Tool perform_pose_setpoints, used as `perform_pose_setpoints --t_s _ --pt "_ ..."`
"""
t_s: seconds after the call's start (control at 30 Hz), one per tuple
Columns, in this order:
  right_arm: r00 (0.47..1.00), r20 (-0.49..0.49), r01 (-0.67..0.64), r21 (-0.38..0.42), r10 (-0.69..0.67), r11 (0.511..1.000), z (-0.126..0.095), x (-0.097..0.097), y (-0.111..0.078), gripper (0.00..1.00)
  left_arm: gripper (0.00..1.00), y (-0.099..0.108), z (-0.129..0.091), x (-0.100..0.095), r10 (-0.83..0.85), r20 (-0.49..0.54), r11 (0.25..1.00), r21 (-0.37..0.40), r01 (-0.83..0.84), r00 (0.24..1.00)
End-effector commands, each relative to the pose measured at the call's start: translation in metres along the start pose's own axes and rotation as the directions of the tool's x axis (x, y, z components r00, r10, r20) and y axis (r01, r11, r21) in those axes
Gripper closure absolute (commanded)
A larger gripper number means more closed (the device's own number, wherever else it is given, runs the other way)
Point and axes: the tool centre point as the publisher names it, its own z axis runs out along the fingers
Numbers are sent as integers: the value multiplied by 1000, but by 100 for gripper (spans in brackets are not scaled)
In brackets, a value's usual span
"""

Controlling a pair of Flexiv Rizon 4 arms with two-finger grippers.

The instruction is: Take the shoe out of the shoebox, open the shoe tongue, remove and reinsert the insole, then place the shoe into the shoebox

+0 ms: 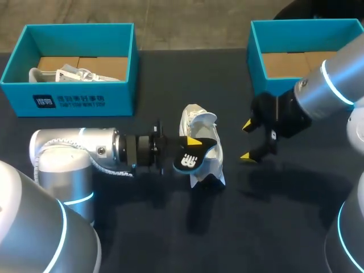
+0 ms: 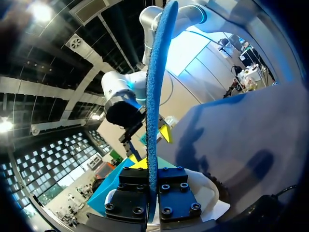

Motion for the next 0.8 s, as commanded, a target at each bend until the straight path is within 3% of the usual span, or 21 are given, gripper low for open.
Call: perform_pose_setpoints --t_s 0.03,0.4,0.8 --pt "999 27 37 35 -38 999 4 2 3 0 100 4 5 0 18 15 1000 -3 -18 1000" --pt "997 6 81 -5 -81 997 13 -4 4 0 100 13 10 3 34 17 999 -11 -33 999" --pt "990 -8 143 6 -143 990 18 -9 12 0 100 27 16 7 16 20 1000 -12 -16 1000"
